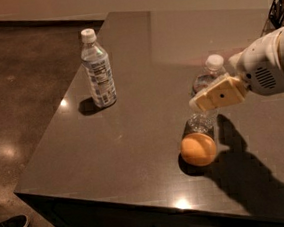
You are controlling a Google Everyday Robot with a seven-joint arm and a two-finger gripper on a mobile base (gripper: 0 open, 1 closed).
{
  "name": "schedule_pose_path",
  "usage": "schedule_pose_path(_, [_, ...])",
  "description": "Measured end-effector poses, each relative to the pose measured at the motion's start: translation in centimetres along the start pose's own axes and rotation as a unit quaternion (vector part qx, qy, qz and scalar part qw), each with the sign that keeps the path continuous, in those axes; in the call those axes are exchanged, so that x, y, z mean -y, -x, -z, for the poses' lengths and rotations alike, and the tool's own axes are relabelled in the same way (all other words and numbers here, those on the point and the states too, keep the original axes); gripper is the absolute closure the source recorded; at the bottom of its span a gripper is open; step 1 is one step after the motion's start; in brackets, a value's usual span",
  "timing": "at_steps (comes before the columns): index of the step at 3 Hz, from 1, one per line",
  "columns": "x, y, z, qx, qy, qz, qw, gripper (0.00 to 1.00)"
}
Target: Move water bottle near orange
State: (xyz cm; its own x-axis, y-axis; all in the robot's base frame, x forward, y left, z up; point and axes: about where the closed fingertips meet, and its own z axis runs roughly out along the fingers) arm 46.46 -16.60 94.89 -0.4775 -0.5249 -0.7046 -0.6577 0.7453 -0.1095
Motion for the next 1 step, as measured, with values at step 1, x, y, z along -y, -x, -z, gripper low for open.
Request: schedule_pose_path(1, [0.0, 0.0, 0.0, 0.0, 0.0, 0.0, 1.0, 0.0])
